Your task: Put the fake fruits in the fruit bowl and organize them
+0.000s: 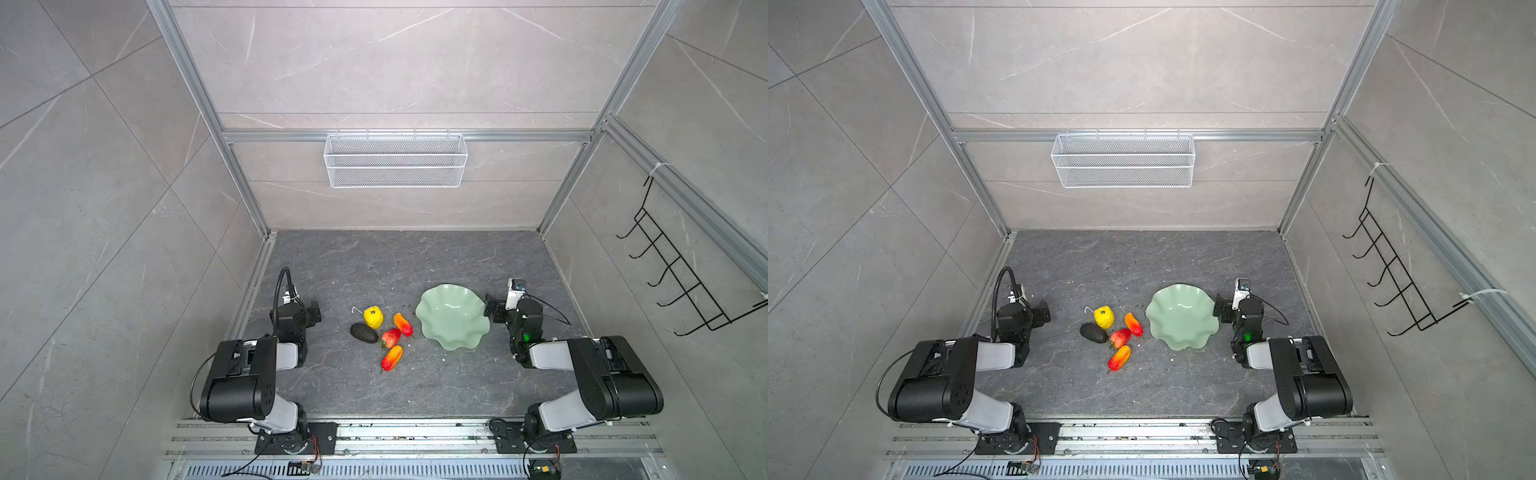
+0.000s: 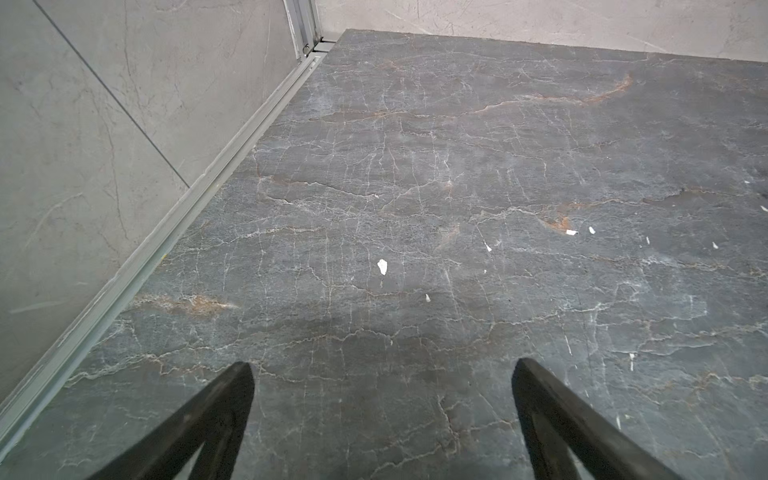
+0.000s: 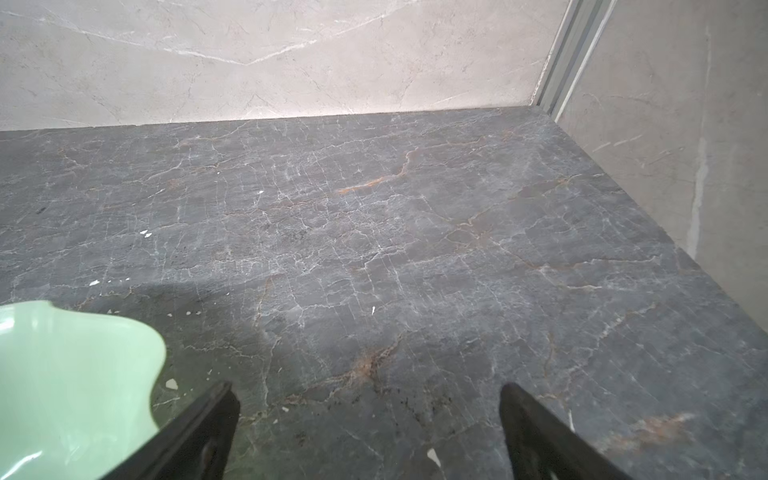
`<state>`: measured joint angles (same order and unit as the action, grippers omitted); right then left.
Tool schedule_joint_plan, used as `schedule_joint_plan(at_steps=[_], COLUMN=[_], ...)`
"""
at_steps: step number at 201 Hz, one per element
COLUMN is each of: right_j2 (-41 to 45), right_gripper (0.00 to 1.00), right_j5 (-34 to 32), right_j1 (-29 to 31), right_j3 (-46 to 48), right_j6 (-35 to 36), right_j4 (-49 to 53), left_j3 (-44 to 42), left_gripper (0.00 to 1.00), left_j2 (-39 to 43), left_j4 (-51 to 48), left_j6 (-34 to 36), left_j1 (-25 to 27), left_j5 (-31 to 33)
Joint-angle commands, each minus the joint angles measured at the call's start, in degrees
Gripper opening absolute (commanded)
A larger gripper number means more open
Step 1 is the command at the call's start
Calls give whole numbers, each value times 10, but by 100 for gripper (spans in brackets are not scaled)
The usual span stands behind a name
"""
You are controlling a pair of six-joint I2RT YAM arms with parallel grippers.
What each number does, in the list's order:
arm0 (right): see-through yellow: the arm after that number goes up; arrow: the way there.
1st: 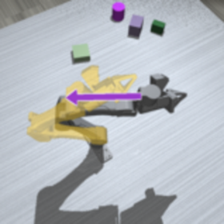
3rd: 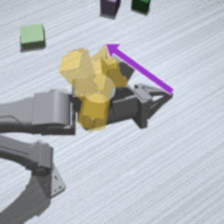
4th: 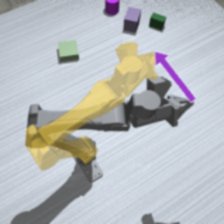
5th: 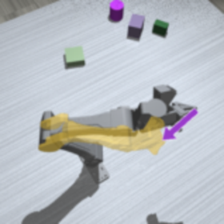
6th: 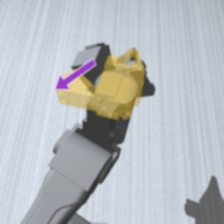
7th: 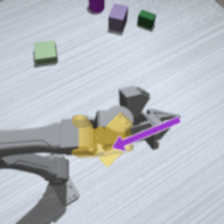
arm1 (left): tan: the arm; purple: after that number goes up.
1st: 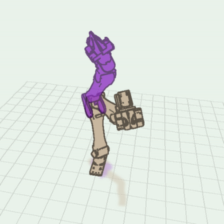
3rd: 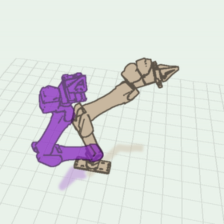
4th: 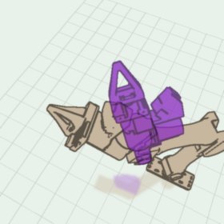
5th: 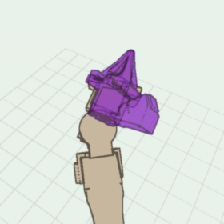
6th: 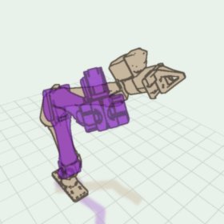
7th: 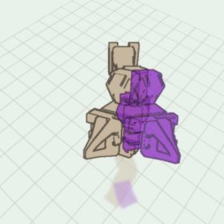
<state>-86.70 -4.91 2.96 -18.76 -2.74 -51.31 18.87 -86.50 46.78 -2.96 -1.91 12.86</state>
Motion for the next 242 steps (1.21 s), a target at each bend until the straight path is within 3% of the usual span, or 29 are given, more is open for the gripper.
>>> schedule_joint_plan(at_steps=[1,242], right_j2=[-4,-2], right_gripper=[100,100], right_j5=[5,-10], right_j1=[2,2], right_j3=[-12,-12], right_j6=[8,4], right_j4=[-12,-12], left_j3=[11,11], left_gripper=[100,100], left_j2=[7,7], left_j4=[30,29], left_j6=[1,1], left_j1=[-2,-2], left_j5=[-8,-9])
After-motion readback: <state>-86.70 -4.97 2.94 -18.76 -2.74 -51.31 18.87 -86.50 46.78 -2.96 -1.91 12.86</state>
